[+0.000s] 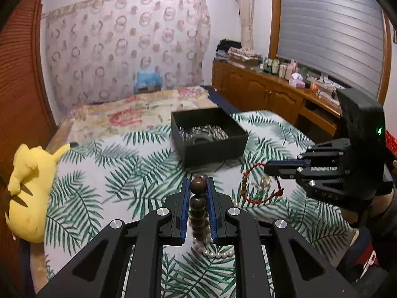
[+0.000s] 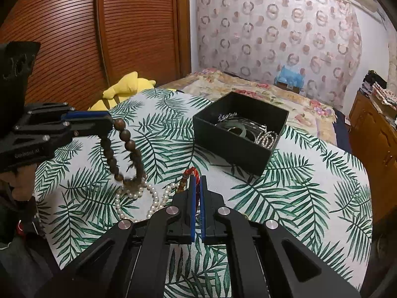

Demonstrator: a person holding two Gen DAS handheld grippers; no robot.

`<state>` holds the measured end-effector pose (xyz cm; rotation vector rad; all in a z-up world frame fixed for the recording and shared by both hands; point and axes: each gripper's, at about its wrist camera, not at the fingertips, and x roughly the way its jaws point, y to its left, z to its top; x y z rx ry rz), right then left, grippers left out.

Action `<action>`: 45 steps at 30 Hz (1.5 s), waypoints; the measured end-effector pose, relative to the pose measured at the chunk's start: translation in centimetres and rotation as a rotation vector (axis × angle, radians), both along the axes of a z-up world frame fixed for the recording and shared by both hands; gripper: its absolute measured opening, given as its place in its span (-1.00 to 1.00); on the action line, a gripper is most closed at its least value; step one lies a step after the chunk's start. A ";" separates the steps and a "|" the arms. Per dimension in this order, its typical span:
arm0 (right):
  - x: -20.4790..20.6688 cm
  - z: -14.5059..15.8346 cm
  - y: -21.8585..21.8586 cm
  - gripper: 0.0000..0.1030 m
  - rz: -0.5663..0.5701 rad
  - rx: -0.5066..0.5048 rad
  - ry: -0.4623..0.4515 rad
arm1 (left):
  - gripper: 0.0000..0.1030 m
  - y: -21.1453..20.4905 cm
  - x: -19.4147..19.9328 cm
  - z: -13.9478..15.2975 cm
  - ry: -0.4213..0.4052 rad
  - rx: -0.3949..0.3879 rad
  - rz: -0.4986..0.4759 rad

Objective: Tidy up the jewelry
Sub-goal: 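Grasp brown bead bracelet with left gripper while right gripper grasps red string bracelet, then carry both held bracelets into the black box and open both grippers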

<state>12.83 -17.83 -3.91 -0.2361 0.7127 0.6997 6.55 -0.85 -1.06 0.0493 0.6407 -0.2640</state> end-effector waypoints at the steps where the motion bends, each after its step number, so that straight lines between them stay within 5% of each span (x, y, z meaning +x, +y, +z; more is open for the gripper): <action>1: 0.0 0.1 -0.1 -0.93 -0.001 0.001 -0.003 | -0.76 -0.1 -0.1 0.3 -0.009 0.002 0.000; 18: 2.4 3.1 -0.8 -0.93 -0.013 0.004 -0.061 | -0.76 -0.4 2.3 2.7 -0.059 -0.012 -0.012; 35: 11.7 4.4 -0.5 -0.93 -0.040 0.036 -0.030 | -0.76 -0.4 9.7 5.4 -0.047 -0.036 -0.046; 45: 15.4 1.9 0.4 -0.92 -0.008 0.050 0.062 | -0.76 -1.4 13.6 5.4 -0.026 -0.021 -0.075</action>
